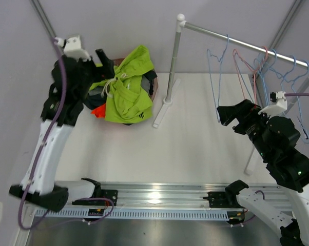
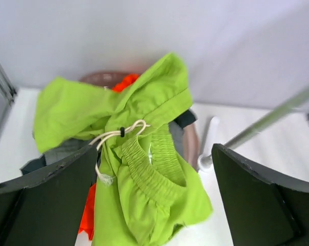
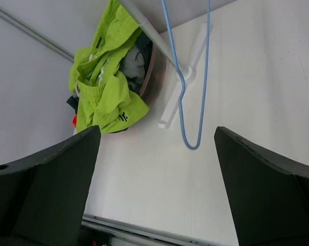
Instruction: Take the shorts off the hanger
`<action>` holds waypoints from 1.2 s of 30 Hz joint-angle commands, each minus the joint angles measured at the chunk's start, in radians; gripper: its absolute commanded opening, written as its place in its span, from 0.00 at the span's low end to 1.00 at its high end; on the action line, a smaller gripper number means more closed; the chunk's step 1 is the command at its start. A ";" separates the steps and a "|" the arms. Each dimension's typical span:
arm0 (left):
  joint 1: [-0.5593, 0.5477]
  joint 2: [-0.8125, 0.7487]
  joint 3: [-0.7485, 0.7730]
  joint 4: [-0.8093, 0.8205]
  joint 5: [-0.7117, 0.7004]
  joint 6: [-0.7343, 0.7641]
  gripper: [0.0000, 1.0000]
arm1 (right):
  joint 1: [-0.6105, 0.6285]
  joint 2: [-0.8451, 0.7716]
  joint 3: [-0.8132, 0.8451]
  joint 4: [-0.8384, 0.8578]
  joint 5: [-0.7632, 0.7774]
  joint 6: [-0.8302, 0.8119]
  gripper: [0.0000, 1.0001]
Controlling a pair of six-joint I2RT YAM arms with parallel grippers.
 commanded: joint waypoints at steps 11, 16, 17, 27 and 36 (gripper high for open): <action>-0.062 -0.777 -0.640 -0.136 -0.054 0.089 0.99 | 0.010 -0.126 -0.274 0.288 -0.343 -0.224 0.99; -0.062 -0.898 -0.749 -0.086 -0.132 0.095 0.99 | 0.068 -0.025 -0.273 0.306 -0.373 -0.253 1.00; -0.062 -0.903 -0.771 -0.081 -0.131 0.080 0.99 | 0.088 -0.008 -0.267 0.299 -0.312 -0.262 0.99; -0.062 -0.874 -0.849 -0.141 -0.211 -0.022 0.99 | 0.769 0.378 -0.158 0.178 0.725 -0.453 0.99; -0.059 -0.843 -0.887 -0.111 -0.116 -0.002 0.99 | 0.812 0.243 -0.410 0.490 0.497 -0.350 0.99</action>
